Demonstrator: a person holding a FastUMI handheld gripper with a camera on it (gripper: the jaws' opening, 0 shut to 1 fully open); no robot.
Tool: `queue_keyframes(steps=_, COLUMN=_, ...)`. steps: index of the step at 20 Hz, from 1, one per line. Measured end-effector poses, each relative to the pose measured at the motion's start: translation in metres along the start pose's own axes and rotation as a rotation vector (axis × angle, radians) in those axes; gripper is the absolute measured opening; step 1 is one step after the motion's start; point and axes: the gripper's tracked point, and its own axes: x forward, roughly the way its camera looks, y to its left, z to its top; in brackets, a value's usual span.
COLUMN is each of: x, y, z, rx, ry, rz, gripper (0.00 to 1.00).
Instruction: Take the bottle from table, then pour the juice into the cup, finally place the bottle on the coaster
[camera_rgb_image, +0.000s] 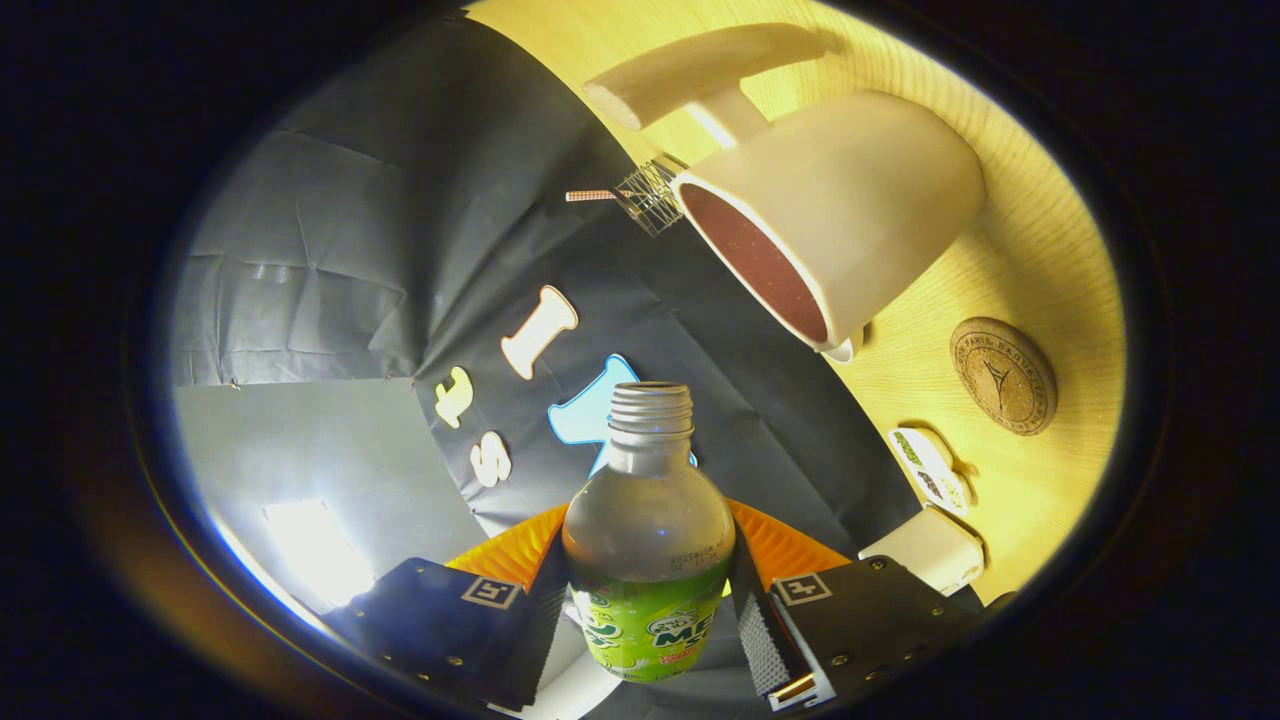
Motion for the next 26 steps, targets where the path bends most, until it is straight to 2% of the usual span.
queue_keyframes(steps=8, x=-0.001, y=-0.001, z=0.009, rx=-0.018, ry=-0.012, rz=0.0, gripper=0.77)
queue_keyframes(steps=15, x=-0.001, y=-0.01, z=0.01, rx=-0.121, ry=0.015, rz=-0.042, gripper=0.77)
queue_keyframes(steps=17, x=-0.004, y=-0.018, z=0.012, rx=-0.19, ry=0.024, rz=-0.079, gripper=0.76)
queue_keyframes(steps=23, x=-0.012, y=-0.024, z=0.022, rx=-0.527, ry=0.077, rz=-0.216, gripper=0.77)
queue_keyframes(steps=26, x=-0.006, y=-0.017, z=0.022, rx=-0.674, ry=0.117, rz=-0.247, gripper=0.77)
